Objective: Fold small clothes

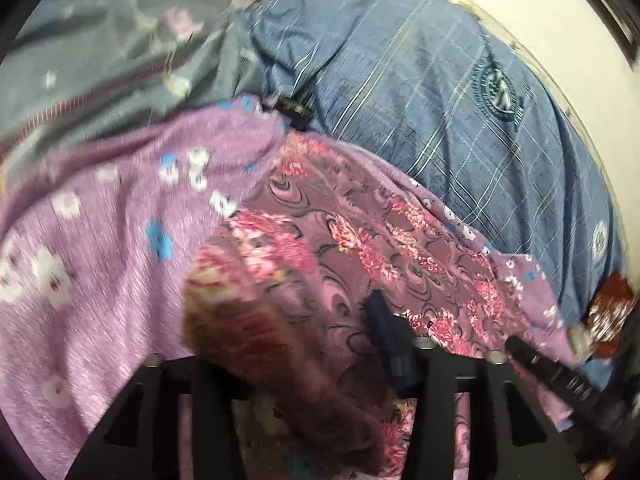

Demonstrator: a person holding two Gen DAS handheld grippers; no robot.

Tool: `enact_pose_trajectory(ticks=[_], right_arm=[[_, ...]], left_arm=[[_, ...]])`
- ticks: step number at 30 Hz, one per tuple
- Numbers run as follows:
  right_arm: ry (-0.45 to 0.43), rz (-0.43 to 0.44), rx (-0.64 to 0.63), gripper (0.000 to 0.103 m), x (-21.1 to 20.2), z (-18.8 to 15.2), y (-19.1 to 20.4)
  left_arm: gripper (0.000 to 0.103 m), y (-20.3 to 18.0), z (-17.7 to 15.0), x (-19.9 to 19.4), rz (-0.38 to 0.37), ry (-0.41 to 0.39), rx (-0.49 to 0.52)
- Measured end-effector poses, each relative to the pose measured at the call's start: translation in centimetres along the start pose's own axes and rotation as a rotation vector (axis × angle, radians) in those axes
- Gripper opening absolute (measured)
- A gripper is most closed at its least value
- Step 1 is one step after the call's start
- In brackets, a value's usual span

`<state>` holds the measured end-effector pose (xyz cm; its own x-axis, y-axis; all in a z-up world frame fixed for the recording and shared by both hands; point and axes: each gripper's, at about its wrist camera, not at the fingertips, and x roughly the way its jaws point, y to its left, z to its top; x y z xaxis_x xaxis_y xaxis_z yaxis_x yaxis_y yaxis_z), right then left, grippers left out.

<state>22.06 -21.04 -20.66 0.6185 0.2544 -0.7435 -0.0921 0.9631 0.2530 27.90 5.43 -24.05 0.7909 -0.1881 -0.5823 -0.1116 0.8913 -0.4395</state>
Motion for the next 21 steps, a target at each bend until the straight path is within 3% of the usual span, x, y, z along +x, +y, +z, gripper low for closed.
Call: enact_pose_trajectory(ticks=[2, 4, 6, 7, 10, 12, 13, 14, 18, 21], right_arm=[[0.012, 0.039, 0.011, 0.034, 0.8, 0.3, 0.8], [0.050, 0.071, 0.034, 0.032, 2.2, 0.5, 1.3], [0.149, 0.063, 0.029, 0.032, 4.7, 0.0, 1.7], [0.141, 0.053, 0.009, 0.031, 5.0, -0.1, 1.8], [0.134, 0.063, -0.004, 0.031, 4.4, 0.1, 1.8], [0.135, 0.094, 0.034, 0.031, 4.0, 0.0, 0.9], [0.133, 0.104, 0.049, 0.030, 3.9, 0.1, 0.4], [0.130, 0.105, 0.058, 0.030, 3.6, 0.0, 0.0], [0.087, 0.066, 0.043, 0.030, 2.1, 0.2, -1.5], [0.067, 0.057, 0.077, 0.030, 1.3, 0.5, -3.5]], left_arm=[[0.024, -0.6, -0.1, -0.4, 0.013, -0.022, 0.059], [0.023, -1.0, -0.2, -0.7, 0.004, -0.034, 0.091], [0.023, -1.2, -0.3, -0.7, 0.007, -0.034, 0.118], [0.025, -1.1, -0.3, -0.5, 0.007, -0.029, 0.125], [0.058, -0.8, -0.2, 0.4, -0.022, 0.013, 0.096], [0.058, -0.6, -0.2, 1.1, -0.036, 0.031, 0.076], [0.051, -0.6, 0.0, 1.2, -0.035, 0.028, 0.070], [0.033, -0.6, 0.1, 1.3, -0.031, 0.022, 0.068], [0.021, -1.4, 0.5, 1.1, -0.021, -0.012, 0.099], [0.017, -3.8, -0.1, 0.4, 0.042, -0.050, 0.239]])
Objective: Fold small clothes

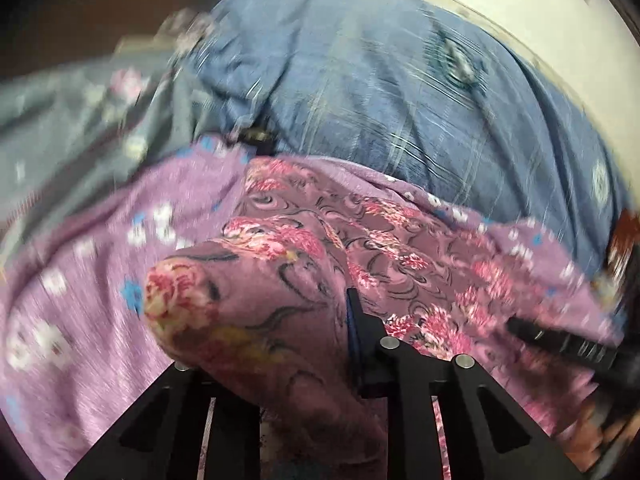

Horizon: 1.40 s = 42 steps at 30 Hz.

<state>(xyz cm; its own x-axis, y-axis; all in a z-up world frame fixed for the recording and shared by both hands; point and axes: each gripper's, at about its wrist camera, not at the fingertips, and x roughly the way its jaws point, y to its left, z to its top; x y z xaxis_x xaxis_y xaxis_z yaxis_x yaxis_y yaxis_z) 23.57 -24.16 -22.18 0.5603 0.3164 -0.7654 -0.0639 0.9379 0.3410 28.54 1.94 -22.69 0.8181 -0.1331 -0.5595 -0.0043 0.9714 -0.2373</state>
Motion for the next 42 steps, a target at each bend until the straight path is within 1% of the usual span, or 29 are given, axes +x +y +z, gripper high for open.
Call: enact_pose_trajectory(ticks=[4, 6, 10, 11, 14, 15, 16, 17, 18, 19, 20, 22, 23, 26, 28, 30, 32, 33, 34, 35, 36, 39, 42], right_arm=[[-0.027, -0.011, 0.050, 0.032, -1.3, 0.7, -2.7], [-0.044, -0.008, 0.078, 0.033, -2.2, 1.1, -4.4], [-0.081, 0.015, 0.145, 0.035, -4.2, 1.7, -7.9], [-0.085, 0.037, 0.167, 0.035, -4.5, 1.8, -8.9], [-0.076, 0.167, 0.249, 0.037, -5.1, 2.1, -11.3], [-0.062, 0.229, 0.285, 0.039, -5.0, 2.1, -12.1], [-0.046, 0.292, 0.323, 0.045, -4.6, 2.2, -12.6], [-0.023, 0.358, 0.367, 0.050, -4.1, 2.2, -13.1], [-0.004, 0.395, 0.393, 0.060, -3.6, 2.2, -13.3], [0.016, 0.424, 0.419, 0.062, -3.1, 2.1, -13.3], [0.031, 0.443, 0.438, 0.062, -2.6, 2.1, -13.3], [0.049, 0.465, 0.463, 0.063, -1.7, 2.2, -13.2], [0.060, 0.458, 0.471, 0.063, -1.2, 2.2, -13.0], [0.066, 0.473, 0.500, 0.064, -0.3, 2.4, -12.6], [0.055, 0.465, 0.518, 0.072, -0.1, 2.6, -12.2], [0.040, 0.462, 0.521, 0.073, -0.1, 3.0, -11.8], [0.039, 0.455, 0.499, 0.073, 0.0, 3.3, -11.5], [0.052, 0.438, 0.461, 0.065, 0.2, 3.4, -10.8], [0.070, 0.399, 0.396, 0.036, 0.5, 3.7, -9.9], [0.074, 0.348, 0.359, 0.020, 0.6, 3.8, -9.3], [0.068, 0.289, 0.320, 0.009, 0.5, 3.9, -8.9], [0.027, 0.315, 0.331, 0.007, -0.3, 4.3, -9.4], [-0.049, 0.297, 0.287, 0.006, -2.0, 4.9, -10.1]], left_arm=[[0.015, -3.8, 0.1, -1.9, -0.011, -0.070, 0.145], [0.014, -6.1, 0.2, -2.6, -0.023, -0.085, 0.226], [0.014, -10.4, 0.0, -3.4, -0.101, -0.091, 0.303], [0.014, -11.6, -0.2, -3.4, -0.122, -0.086, 0.323], [0.014, -14.9, -1.4, -2.9, -0.194, -0.053, 0.386], [0.014, -16.5, -2.3, -2.2, -0.212, -0.022, 0.424], [0.014, -17.2, -2.9, -1.6, -0.217, 0.001, 0.441], [0.014, -17.7, -3.5, -0.9, -0.221, 0.030, 0.454], [0.014, -18.2, -4.5, 0.0, -0.224, 0.076, 0.465], [0.014, -18.3, -5.0, 0.6, -0.223, 0.107, 0.468], [0.014, -18.3, -5.6, 1.0, -0.220, 0.129, 0.470], [0.014, -18.1, -5.8, 0.6, -0.228, 0.104, 0.480], [0.014, -18.1, -5.8, 0.3, -0.232, 0.098, 0.484], [0.014, -18.0, -6.0, 0.0, -0.242, 0.099, 0.497], [0.014, -18.4, -6.8, -0.3, -0.219, 0.076, 0.555], [0.016, -19.0, -7.6, -0.7, -0.190, 0.047, 0.629], [0.017, -19.4, -8.5, -1.1, -0.183, 0.031, 0.668], [0.017, -19.4, -8.6, -1.2, -0.185, 0.028, 0.677], [0.017, -19.4, -8.6, -1.4, -0.192, 0.026, 0.682], [0.017, -19.3, -8.6, -1.5, -0.199, 0.024, 0.681], [0.017, -19.2, -8.4, -1.6, -0.219, 0.032, 0.675], [0.017, -18.9, -7.6, -1.8, -0.246, 0.036, 0.654], [0.017, -20.0, -6.8, -2.0, -0.288, 0.037, 0.628]])
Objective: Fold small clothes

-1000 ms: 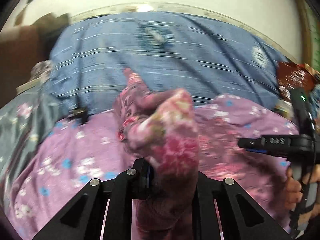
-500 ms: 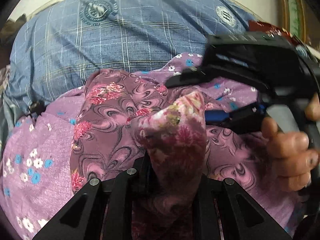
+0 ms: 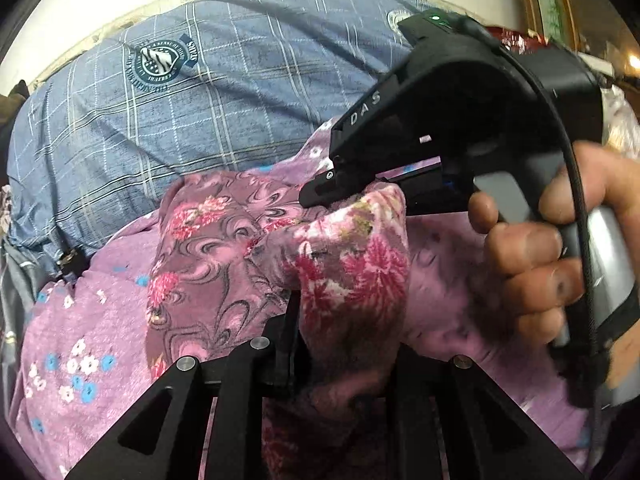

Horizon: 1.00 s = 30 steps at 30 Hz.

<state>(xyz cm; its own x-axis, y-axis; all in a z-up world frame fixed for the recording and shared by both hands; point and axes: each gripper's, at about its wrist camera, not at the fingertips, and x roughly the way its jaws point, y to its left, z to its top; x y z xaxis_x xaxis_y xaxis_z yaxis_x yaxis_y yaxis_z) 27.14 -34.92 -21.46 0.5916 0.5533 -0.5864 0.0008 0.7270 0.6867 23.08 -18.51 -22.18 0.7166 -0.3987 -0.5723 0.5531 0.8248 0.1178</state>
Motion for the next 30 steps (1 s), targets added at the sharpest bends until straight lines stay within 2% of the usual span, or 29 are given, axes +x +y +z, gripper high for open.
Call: enact_pose_trajectory(ticks=[5, 6, 7, 8, 10, 12, 14, 17, 19, 21, 24, 26, 28, 30], right_arm=[[-0.123, 0.013, 0.006, 0.005, -3.2, 1.5, -1.1], [-0.136, 0.010, 0.015, 0.005, -3.7, 1.7, -1.7], [-0.138, -0.004, 0.021, 0.005, -3.8, 1.9, -2.1], [-0.133, -0.029, 0.030, 0.005, -3.7, 2.0, -2.6], [-0.080, -0.101, 0.049, 0.005, -2.6, 1.9, -3.8], [0.029, -0.199, 0.087, 0.005, -0.8, 1.4, -5.4], [0.054, -0.193, 0.112, 0.005, -0.3, 1.1, -6.2], [0.046, -0.145, 0.136, 0.016, -1.8, 1.5, -6.0], [0.014, -0.120, 0.142, 0.046, -2.7, 1.7, -6.0], [-0.023, -0.102, 0.160, 0.050, -3.8, 1.6, -6.2], [-0.056, -0.070, 0.135, 0.050, -5.3, 1.7, -5.6], [-0.064, -0.050, 0.078, 0.050, -6.2, 1.7, -4.5], [-0.067, -0.036, 0.001, 0.050, -6.6, 1.3, -2.7], [-0.032, -0.014, -0.064, 0.050, -6.3, 0.7, -1.3]], left_arm=[[0.018, -0.8, 2.3, 1.0, -0.040, -0.033, 0.014], [0.021, -1.2, 2.6, 1.0, -0.060, -0.038, 0.015], [0.033, -1.2, 2.6, 1.3, -0.080, -0.033, 0.014], [0.046, -1.5, 2.4, 1.3, -0.105, -0.030, 0.013], [0.049, -1.6, 2.0, 1.7, -0.126, -0.009, 0.020], [0.052, -1.4, 1.6, 2.4, -0.138, 0.068, 0.046], [0.052, -0.6, 1.6, 2.3, -0.175, 0.124, 0.063], [0.053, 1.5, 2.3, 0.1, -0.212, 0.090, 0.070], [0.059, 3.5, 2.9, -1.7, -0.238, 0.035, 0.057], [0.066, 5.5, 2.9, -3.1, -0.217, -0.011, 0.035], [0.067, 9.0, 2.3, -3.7, -0.158, -0.025, -0.013], [0.067, 10.0, 1.3, -3.9, -0.122, 0.003, -0.057], [0.067, 11.3, 0.7, -3.2, -0.116, 0.039, -0.126], [0.067, 12.2, 0.0, -2.0, -0.084, 0.094, -0.173]])
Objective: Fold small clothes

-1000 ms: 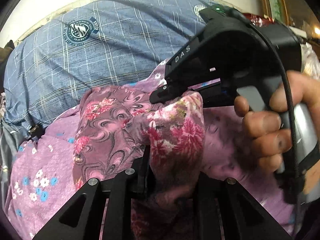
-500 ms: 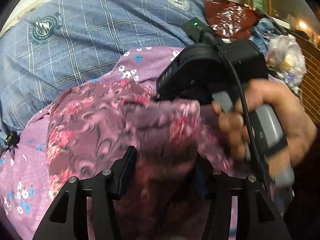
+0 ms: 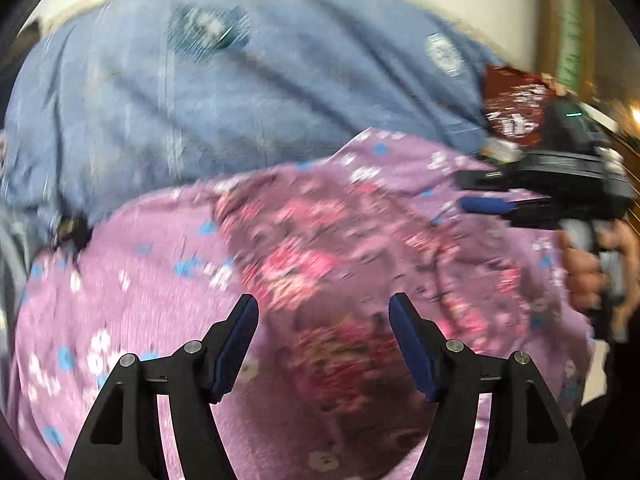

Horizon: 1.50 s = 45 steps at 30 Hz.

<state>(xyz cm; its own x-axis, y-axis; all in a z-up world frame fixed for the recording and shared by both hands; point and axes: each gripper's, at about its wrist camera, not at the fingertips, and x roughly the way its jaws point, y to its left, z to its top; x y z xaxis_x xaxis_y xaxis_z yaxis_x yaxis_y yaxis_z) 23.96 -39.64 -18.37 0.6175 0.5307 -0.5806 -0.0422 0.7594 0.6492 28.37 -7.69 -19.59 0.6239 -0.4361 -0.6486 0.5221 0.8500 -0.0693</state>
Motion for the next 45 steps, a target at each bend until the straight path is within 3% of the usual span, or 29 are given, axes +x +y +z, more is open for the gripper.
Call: enact_pose_trajectory(ticks=[3, 6, 9, 15, 19, 21, 24, 26, 27, 28, 29, 32, 34, 40, 42, 43, 45], right_arm=[[0.091, -0.013, -0.073, 0.051, 1.5, -1.2, 2.0], [0.158, -0.104, -0.158, 0.049, 3.0, -3.0, 3.6], [0.162, -0.259, -0.238, 0.012, 3.1, -5.1, 4.3], [0.026, -0.368, -0.197, 0.010, -1.5, -6.2, 4.0], [0.099, -0.473, -0.147, 0.004, -0.1, -7.8, 1.9], [0.127, -0.458, -0.053, 0.003, 0.4, -7.5, 0.5], [0.094, -0.418, -0.041, 0.015, -0.6, -6.0, 1.7], [0.050, -0.382, -0.062, 0.035, -1.0, -4.6, 3.1], [0.034, -0.367, -0.064, 0.062, -1.0, -4.0, 3.5], [0.018, -0.351, -0.069, 0.069, -0.9, -3.3, 4.1], [0.012, -0.328, -0.085, 0.069, -0.5, -2.5, 4.7], [0.038, -0.276, -0.122, 0.057, 2.4, 0.1, 6.0], [0.088, -0.302, -0.125, 0.033, 5.0, 1.3, 6.4], [0.229, -0.269, -0.130, 0.016, 12.6, 2.5, 6.2], [0.231, -0.353, -0.111, 0.008, 14.4, 2.9, 4.7], [0.223, -0.422, -0.105, 0.000, 15.4, 3.2, 3.5], [0.202, -0.418, -0.049, 0.000, 16.1, 3.7, 1.3]], left_arm=[[0.067, 0.3, 0.1, 1.6, 0.049, 0.053, -0.024], [0.067, 0.0, 0.6, 3.1, 0.047, 0.073, -0.030], [0.067, 0.0, 1.0, 4.0, 0.032, 0.076, -0.052], [0.067, -0.8, 1.4, 3.2, -0.022, 0.018, -0.055], [0.069, -2.2, 0.2, 3.8, 0.001, 0.063, 0.029], [0.070, -2.7, -0.6, 5.1, 0.043, 0.119, 0.088], [0.070, -1.6, -0.6, 5.5, 0.008, 0.132, 0.028], [0.070, -0.7, -0.4, 5.5, -0.034, 0.154, -0.015], [0.071, -0.3, -0.3, 5.7, -0.046, 0.162, -0.033], [0.072, 0.2, -0.3, 5.9, -0.058, 0.171, -0.053], [0.073, 0.5, -0.2, 6.1, -0.067, 0.176, -0.068], [0.075, 1.2, -0.2, 6.5, -0.085, 0.181, -0.088], [0.075, 1.3, -0.1, 6.5, -0.088, 0.181, -0.088], [0.075, 0.9, -0.3, 6.5, -0.070, 0.172, -0.066], [0.075, 0.9, -0.3, 6.5, -0.070, 0.172, -0.064], [0.075, 1.0, -0.3, 6.5, -0.072, 0.173, -0.067], [0.075, 1.1, -0.3, 6.5, -0.079, 0.176, -0.074]])
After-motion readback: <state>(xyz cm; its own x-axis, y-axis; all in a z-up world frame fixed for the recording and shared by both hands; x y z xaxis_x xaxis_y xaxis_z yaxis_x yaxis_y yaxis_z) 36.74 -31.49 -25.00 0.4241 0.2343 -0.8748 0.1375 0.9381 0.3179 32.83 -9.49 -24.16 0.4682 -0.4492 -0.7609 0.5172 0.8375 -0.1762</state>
